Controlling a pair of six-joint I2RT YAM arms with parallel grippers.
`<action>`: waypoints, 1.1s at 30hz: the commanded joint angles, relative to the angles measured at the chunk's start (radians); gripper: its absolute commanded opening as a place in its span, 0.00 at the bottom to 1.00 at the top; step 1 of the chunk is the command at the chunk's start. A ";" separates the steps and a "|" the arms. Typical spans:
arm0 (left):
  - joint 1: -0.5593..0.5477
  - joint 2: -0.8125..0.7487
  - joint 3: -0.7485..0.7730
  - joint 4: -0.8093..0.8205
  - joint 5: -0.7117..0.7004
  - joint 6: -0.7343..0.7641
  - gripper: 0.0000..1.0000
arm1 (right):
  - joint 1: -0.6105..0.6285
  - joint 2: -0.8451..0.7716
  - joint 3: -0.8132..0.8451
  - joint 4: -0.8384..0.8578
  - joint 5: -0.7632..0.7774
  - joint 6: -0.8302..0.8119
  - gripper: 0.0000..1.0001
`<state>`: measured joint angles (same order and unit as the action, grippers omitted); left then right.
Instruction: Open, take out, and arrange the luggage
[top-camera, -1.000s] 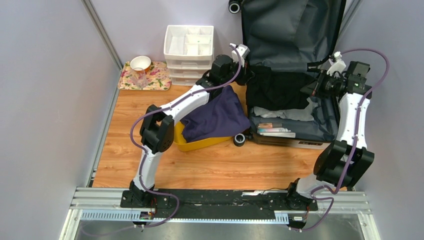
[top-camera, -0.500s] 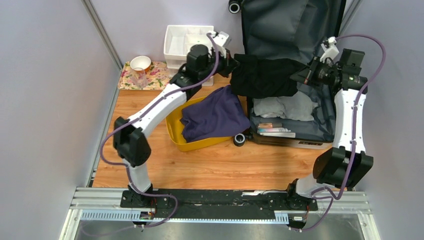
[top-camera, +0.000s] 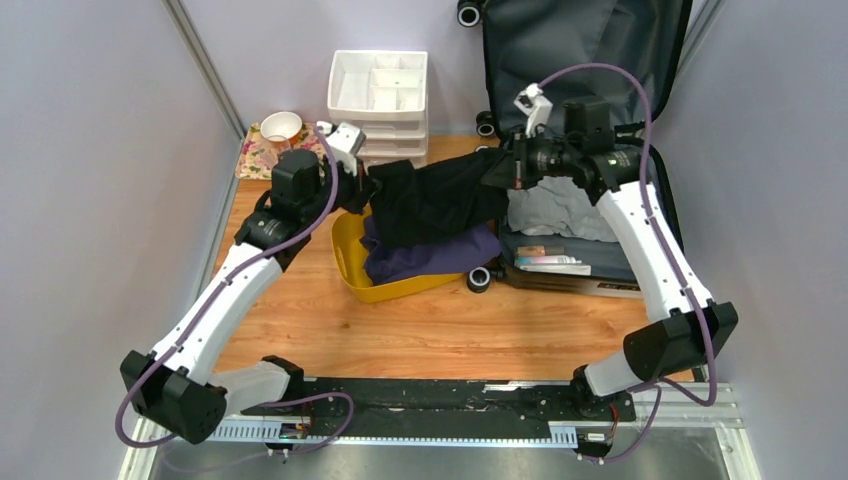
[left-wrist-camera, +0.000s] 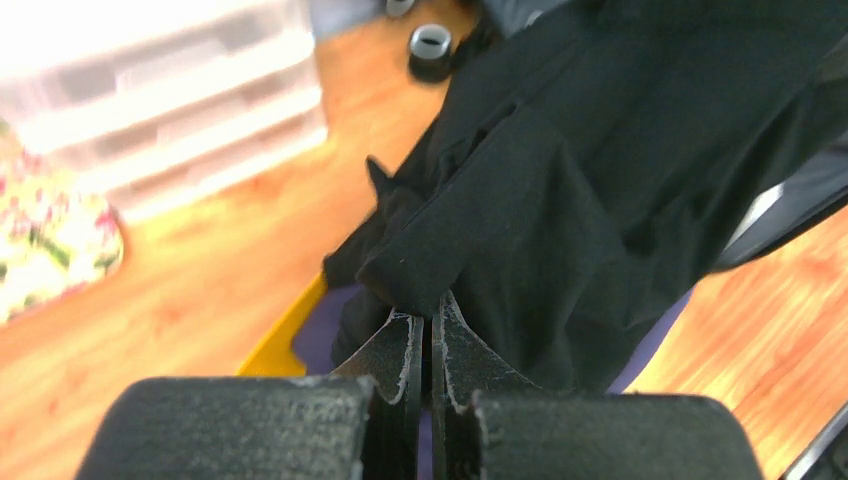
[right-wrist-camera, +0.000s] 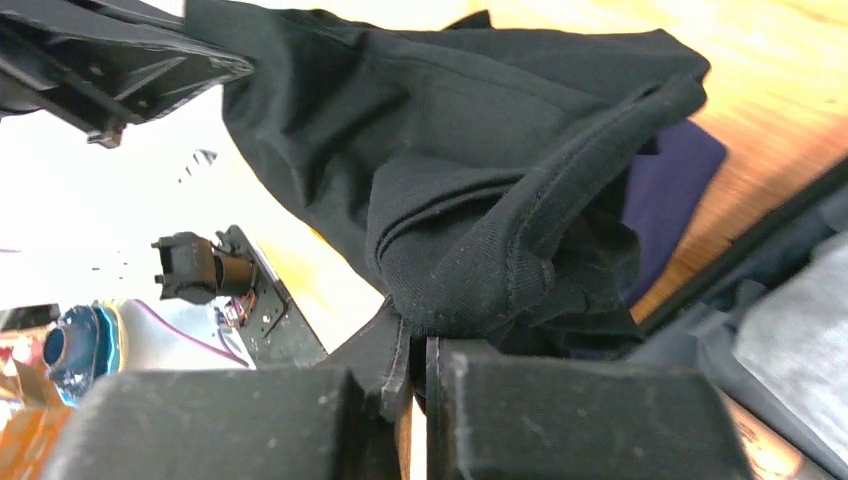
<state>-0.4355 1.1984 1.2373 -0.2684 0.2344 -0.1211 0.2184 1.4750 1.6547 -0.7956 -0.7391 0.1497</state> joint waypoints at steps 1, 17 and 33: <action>0.078 -0.088 -0.180 -0.074 -0.038 0.046 0.00 | 0.117 0.063 -0.019 0.085 0.081 -0.041 0.00; 0.205 -0.047 -0.386 -0.124 0.023 0.069 0.09 | 0.226 0.347 0.033 -0.117 0.366 -0.192 0.00; 0.279 0.044 0.002 -0.282 0.406 0.305 0.82 | 0.249 0.197 0.154 -0.078 0.195 -0.328 0.76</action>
<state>-0.1570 1.2102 1.1767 -0.5079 0.4477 0.1135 0.4503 1.7439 1.8057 -0.9813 -0.5072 -0.1482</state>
